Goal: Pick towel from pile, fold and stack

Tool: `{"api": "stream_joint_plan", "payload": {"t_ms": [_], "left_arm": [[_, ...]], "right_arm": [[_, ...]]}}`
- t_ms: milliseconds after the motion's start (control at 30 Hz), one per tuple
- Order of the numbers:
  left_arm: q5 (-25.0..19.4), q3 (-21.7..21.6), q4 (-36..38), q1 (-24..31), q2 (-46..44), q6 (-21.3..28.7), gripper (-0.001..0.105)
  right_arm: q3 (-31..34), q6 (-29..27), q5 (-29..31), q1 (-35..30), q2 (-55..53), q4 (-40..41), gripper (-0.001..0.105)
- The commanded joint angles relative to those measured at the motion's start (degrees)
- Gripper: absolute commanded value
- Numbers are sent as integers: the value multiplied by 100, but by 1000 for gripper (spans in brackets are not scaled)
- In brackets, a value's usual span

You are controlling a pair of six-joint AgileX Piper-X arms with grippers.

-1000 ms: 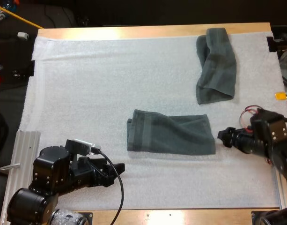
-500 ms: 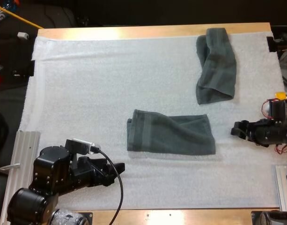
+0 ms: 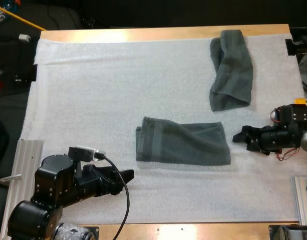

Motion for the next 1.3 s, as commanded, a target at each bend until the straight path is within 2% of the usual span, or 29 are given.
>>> {"api": "stream_joint_plan", "payload": {"t_ms": [0,200,533,633,700,733,867,967,1033,1200,1267], "left_arm": [[-38,3,-46,5,-30,-62,66],[-32,3,-46,5,-30,-65,66],[-12,3,-46,5,-30,-65,66],[-12,3,-46,5,-30,-65,66],[-12,3,-46,5,-30,-65,66],[-12,3,-46,5,-30,-65,66],[-12,3,-46,5,-30,-65,66],[-12,3,-46,5,-30,-65,66],[-12,3,-46,5,-30,-65,66],[-12,3,-46,5,-30,-65,66],[-12,3,-46,5,-30,-65,66]], "right_arm": [[-1,22,-152,45,57,-130,62],[-1,249,-196,402,371,-335,62],[-1,993,-181,1153,682,-813,61],[-1,1063,-146,1291,682,-838,48],[-1,1185,5,1314,682,-838,32],[-1,1227,38,1314,682,-838,28],[-1,1348,197,1303,657,-838,2],[-1,1302,256,1312,485,-805,0],[-1,1288,483,1312,282,-702,0],[-110,873,1555,1312,-432,-47,0],[-309,507,2281,1312,-697,537,0]]}}
